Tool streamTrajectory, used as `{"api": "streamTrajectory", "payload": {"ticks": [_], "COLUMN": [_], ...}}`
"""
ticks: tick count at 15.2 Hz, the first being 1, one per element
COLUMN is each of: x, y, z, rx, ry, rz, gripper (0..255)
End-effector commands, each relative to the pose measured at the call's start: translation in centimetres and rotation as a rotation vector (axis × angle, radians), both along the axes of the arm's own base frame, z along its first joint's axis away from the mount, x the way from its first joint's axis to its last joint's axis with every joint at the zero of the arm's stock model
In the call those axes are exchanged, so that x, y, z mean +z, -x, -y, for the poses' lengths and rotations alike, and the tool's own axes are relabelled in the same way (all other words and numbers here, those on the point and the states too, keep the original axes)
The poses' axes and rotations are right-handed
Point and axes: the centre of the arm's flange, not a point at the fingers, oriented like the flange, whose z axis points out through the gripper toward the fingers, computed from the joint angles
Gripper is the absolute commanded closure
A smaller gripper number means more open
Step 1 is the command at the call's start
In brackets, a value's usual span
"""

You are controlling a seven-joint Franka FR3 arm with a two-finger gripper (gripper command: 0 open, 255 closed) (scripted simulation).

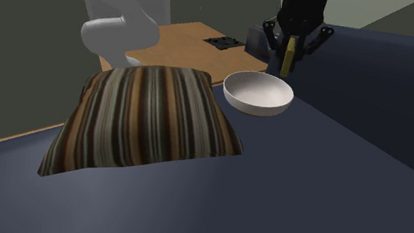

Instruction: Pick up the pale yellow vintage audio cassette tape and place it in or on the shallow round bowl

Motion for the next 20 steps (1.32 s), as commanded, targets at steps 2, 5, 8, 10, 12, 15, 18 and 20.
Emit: {"api": "streamTrajectory", "payload": {"ticks": [2,5,8,10,12,15,18,20], "x": [0.1,-1.0,-2.6,-3.6,-4.7,-6.3,-7.3,-7.3], "y": [3.3,4.0,4.0,4.0,4.0,4.0,4.0,4.0], "z": [2.7,3.2,3.2,3.2,3.2,3.2,3.2,3.2], "rx": [-0.001,-0.001,-0.001,-0.001,-0.001,-0.001,-0.001,-0.001], "ry": [-0.001,-0.001,-0.001,-0.001,-0.001,-0.001,-0.001,-0.001], "rz": [0.0,0.0,0.0,0.0,0.0,0.0,0.0,0.0], "gripper": [255,255,255,255,255,255,255,255]}}
